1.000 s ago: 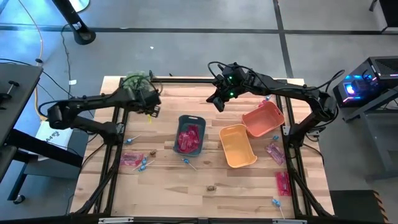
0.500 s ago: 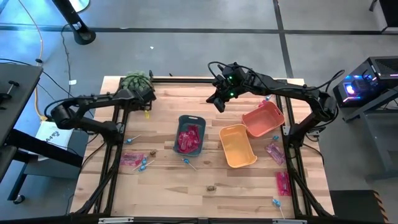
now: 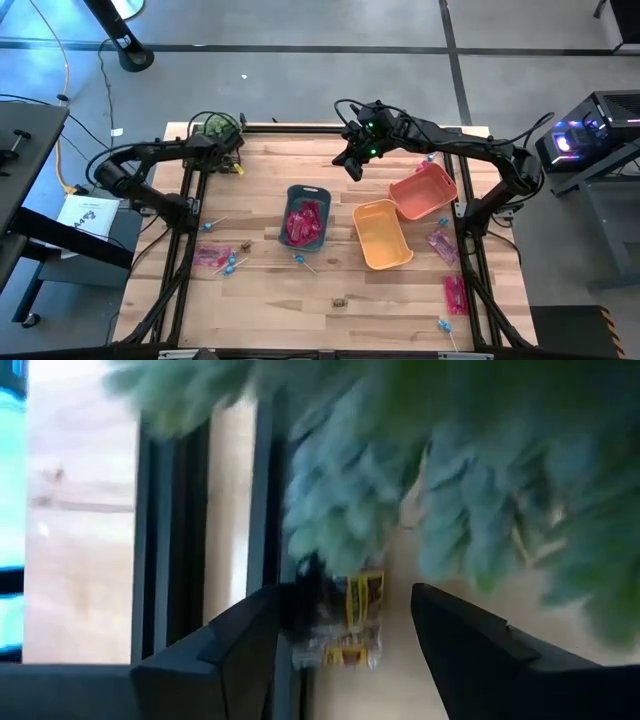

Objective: Sort candy
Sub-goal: Put the yellow candy into the yellow bin

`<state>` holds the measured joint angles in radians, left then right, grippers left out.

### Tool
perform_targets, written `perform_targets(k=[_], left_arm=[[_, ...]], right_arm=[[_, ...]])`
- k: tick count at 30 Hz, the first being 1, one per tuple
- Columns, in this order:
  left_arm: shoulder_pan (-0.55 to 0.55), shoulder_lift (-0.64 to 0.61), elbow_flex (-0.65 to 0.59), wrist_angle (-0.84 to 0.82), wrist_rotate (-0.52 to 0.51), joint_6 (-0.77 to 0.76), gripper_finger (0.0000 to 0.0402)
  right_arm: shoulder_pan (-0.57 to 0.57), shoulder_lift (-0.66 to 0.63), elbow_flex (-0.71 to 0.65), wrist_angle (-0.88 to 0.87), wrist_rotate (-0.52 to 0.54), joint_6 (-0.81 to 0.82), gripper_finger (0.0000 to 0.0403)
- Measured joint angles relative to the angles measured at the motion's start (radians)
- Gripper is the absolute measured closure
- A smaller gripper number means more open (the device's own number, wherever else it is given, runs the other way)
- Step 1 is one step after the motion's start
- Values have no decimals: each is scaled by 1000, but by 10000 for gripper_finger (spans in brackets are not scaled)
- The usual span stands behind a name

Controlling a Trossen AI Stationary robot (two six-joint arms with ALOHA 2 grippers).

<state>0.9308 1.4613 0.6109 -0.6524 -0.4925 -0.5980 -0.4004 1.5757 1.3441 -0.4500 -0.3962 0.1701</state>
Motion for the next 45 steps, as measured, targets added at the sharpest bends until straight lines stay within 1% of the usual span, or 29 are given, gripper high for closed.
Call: perform_targets(k=[2,6,9,12,15,16,22,26,30,34,36,39,45], left_arm=[[1,28,3,11,9,25,183],[-2,45,11,-17,20,8,183],[-13,18,31,-69,33,10,183],[-32,-43,56,-140,30,32,183],[-27,-100,69,-101,-21,37,183],[-24,-110,68,-102,-23,48,183],[-6,-100,67,-96,-33,56,184],[-7,-82,63,-79,-24,40,184],[-6,-78,31,-4,51,41,184],[-7,-78,-6,31,70,4,184],[-7,-78,-21,47,64,20,184],[-6,-78,-42,46,14,34,184],[-4,-79,-79,111,15,22,185]], right_arm=[[0,0,0,-1,0,-2,402],[0,0,-1,-3,0,5,402],[0,0,-1,-4,0,5,402],[-1,1,-1,5,4,5,402],[-6,1,-1,6,5,6,402],[-7,1,-1,6,7,9,402],[-9,1,-1,6,8,14,402],[-9,1,-1,6,8,13,402],[-8,1,-1,6,8,15,402],[-9,1,-1,7,8,30,402],[-8,1,-1,7,8,31,402],[-9,1,-1,7,8,34,402],[-8,1,-1,7,8,39,402]])
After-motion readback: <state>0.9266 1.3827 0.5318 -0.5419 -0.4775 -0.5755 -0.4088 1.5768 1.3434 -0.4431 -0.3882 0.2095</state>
